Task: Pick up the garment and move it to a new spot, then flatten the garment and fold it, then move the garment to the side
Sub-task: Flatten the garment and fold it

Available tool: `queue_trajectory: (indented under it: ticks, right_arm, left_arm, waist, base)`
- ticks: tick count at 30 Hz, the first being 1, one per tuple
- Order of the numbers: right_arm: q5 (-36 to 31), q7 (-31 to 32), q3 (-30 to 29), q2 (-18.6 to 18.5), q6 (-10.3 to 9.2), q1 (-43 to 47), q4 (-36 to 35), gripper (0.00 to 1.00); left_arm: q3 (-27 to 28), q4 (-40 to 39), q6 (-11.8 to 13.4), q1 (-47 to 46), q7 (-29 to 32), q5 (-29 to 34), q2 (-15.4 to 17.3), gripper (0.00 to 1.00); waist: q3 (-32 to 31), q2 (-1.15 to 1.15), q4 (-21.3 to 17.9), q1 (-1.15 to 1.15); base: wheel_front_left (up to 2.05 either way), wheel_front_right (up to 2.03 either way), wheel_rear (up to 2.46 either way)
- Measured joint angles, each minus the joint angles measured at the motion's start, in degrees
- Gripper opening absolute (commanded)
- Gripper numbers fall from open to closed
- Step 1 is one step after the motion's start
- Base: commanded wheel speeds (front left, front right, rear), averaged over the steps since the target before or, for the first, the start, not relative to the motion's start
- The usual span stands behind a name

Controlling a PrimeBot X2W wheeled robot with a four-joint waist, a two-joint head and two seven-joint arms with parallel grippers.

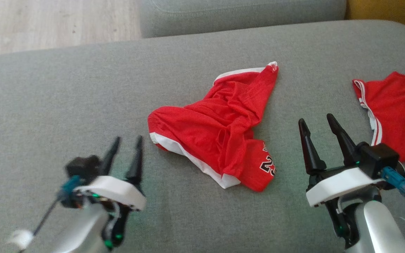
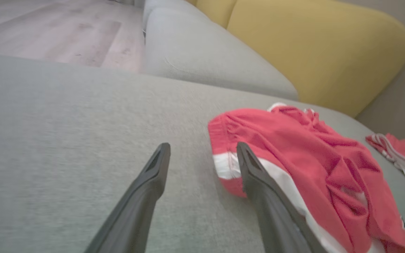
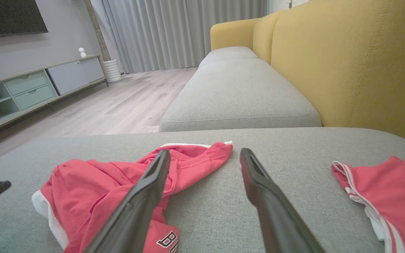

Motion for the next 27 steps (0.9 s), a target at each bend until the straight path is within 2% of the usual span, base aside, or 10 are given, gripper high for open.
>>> queue_trajectory:
  ticks: [3,4,7,10,17,24,27]
  right_arm:
    - [0.0,0.1,-0.4,0.0,0.0,0.4,-0.2,1.0]
    - [0.0,0.1,-0.4,0.0,0.0,0.4,-0.2,1.0]
    - [0.0,0.5,-0.5,0.0,0.0,1.5,-0.3,1.0]
    - [0.3,1.1,0.0,0.0,0.0,2.4,-0.1,1.0]
    - [0.5,5.5,3.4,0.0,0.0,3.5,2.3,1.0]
    - [-1.3,11.1,16.4,0.1,0.0,1.2,8.5,1.0]
    - [-4.3,12.4,19.1,0.0,0.0,-2.2,13.3,1.0]
  left_arm:
    - [7.4,-7.8,0.6,3.3,0.0,2.6,2.7,1.0]
    - [7.4,-7.8,0.6,3.3,0.0,2.6,2.7,1.0]
    - [14.0,-14.6,2.1,6.8,-0.1,6.0,4.4,1.0]
    - [18.1,-19.2,2.8,10.9,-0.2,8.5,5.0,1.0]
    - [19.5,-22.9,4.1,16.1,-0.2,9.7,5.6,1.0]
    - [19.5,-23.4,4.2,16.1,0.0,9.7,5.7,1.0]
    - [19.5,-23.5,4.2,16.1,0.1,9.6,5.7,1.0]
  waist:
    - [-1.1,0.0,0.6,0.0]
    - [-1.1,0.0,0.6,0.0]
    - [-2.1,0.0,1.1,0.0]
    - [-2.9,0.0,1.5,0.0]
    - [-3.6,0.0,2.0,0.0]
    - [-2.6,0.0,2.2,0.0]
    - [-2.1,0.0,2.7,0.0]
  base:
    - [0.0,0.0,0.0]
    - [0.0,0.0,0.0]
    - [0.0,0.0,0.0]
    - [0.0,0.0,0.0]
    - [0.0,0.0,0.0]
    - [0.0,0.0,0.0]
    - [0.0,0.0,0.0]
